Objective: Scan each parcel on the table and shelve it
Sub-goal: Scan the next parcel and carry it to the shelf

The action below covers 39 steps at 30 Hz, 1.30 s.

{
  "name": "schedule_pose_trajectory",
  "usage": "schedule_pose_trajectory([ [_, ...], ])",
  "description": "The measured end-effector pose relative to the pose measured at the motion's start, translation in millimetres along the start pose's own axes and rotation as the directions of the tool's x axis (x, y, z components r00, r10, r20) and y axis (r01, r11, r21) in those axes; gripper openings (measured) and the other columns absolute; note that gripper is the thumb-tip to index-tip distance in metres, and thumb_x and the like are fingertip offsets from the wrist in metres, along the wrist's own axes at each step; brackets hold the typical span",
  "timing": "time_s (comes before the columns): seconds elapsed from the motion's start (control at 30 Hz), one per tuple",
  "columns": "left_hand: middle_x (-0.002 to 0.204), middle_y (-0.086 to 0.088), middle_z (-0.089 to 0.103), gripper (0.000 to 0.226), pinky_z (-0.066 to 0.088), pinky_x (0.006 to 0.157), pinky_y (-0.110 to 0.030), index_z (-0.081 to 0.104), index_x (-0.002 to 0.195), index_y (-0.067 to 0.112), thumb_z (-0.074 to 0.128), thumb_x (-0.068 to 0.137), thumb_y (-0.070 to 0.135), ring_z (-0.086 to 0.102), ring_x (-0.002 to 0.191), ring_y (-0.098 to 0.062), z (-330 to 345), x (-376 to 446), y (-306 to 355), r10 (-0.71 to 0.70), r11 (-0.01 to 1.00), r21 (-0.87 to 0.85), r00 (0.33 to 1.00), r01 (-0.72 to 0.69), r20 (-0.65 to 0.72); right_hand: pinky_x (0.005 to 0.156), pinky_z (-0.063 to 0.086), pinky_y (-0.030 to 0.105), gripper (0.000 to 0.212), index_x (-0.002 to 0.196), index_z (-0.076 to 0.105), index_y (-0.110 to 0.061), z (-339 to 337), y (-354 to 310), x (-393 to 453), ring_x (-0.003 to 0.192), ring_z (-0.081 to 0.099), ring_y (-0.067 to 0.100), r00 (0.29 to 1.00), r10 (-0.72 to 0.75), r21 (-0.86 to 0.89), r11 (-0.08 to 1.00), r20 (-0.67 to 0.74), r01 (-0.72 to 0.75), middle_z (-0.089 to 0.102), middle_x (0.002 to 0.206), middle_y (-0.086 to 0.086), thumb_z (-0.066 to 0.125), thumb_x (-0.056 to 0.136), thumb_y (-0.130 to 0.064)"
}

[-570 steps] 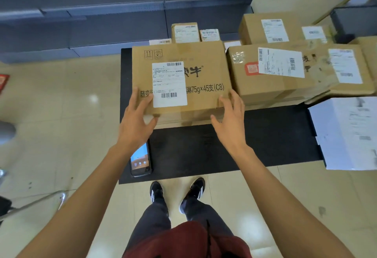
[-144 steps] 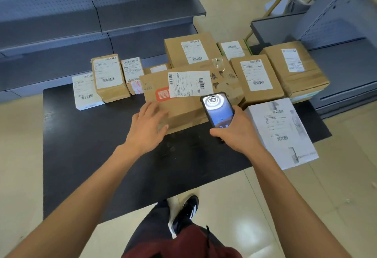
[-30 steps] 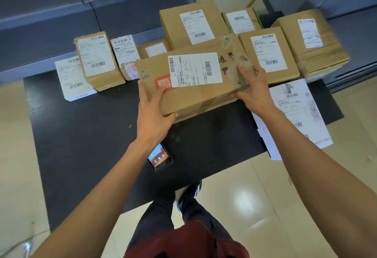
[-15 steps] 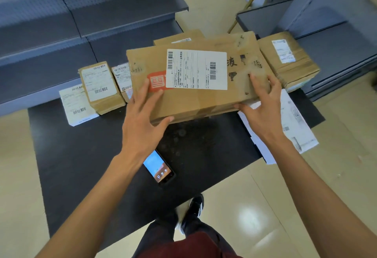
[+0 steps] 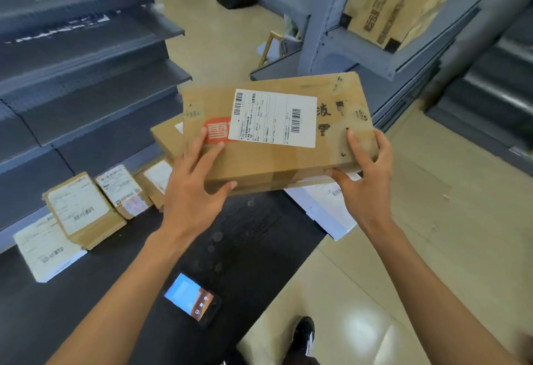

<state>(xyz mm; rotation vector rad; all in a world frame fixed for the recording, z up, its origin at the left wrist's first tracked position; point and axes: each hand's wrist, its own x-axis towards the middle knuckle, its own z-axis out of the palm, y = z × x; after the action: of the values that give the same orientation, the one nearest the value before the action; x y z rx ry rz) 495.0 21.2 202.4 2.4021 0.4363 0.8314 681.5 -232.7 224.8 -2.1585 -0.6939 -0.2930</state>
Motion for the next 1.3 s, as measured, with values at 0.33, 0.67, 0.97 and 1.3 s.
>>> schedule_pose_trajectory([
  [0.33, 0.168, 0.011, 0.021, 0.081, 0.034, 0.114, -0.053, 0.049, 0.148, 0.023, 0.088, 0.077, 0.024, 0.029, 0.151, -0.026, 85, 45, 80, 0.182, 0.982, -0.071, 0.976, -0.174, 0.122, 0.120, 0.021, 0.017, 0.080, 0.147, 0.049, -0.041, -88, 80, -19, 0.148, 0.018, 0.002, 0.965, 0.149, -0.043, 0.986, -0.218, -0.162, 0.019, 0.164, 0.001, 0.086, 0.080, -0.017],
  [0.67, 0.167, 0.003, 0.026, 0.079, 0.037, 0.113, -0.049, 0.052, 0.147, 0.018, 0.088, 0.076, 0.020, 0.033, 0.148, -0.030, 188, 73, 209, 0.356, 0.933, -0.141, 0.910, -0.331, 0.213, 0.122, 0.022, 0.029, 0.077, 0.145, 0.055, -0.028, -201, 178, -36, 0.152, 0.022, 0.021, 0.894, 0.247, -0.008, 0.963, -0.375, -0.269, 0.022, 0.164, 0.009, 0.088, 0.076, -0.014],
  [0.97, 0.166, 0.005, 0.026, 0.079, 0.049, 0.103, -0.057, 0.048, 0.149, 0.022, 0.085, 0.079, 0.024, 0.036, 0.145, -0.030, 272, 75, 315, 0.453, 0.888, -0.189, 0.867, -0.419, 0.206, 0.123, 0.026, 0.035, 0.074, 0.142, 0.058, -0.024, -296, 256, -48, 0.150, 0.026, 0.025, 0.838, 0.270, 0.013, 0.954, -0.474, -0.299, 0.024, 0.162, 0.010, 0.088, 0.076, -0.010],
  [1.3, 0.166, 0.004, 0.028, 0.077, 0.048, 0.104, -0.059, 0.049, 0.149, 0.020, 0.081, 0.080, 0.033, 0.036, 0.146, -0.034, 338, 109, 373, 0.540, 0.837, -0.226, 0.819, -0.498, 0.196, 0.116, 0.019, 0.011, 0.073, 0.141, 0.057, -0.026, -346, 315, -31, 0.150, 0.025, 0.020, 0.798, 0.266, -0.010, 0.947, -0.541, -0.322, 0.023, 0.162, 0.004, 0.088, 0.076, -0.012],
])
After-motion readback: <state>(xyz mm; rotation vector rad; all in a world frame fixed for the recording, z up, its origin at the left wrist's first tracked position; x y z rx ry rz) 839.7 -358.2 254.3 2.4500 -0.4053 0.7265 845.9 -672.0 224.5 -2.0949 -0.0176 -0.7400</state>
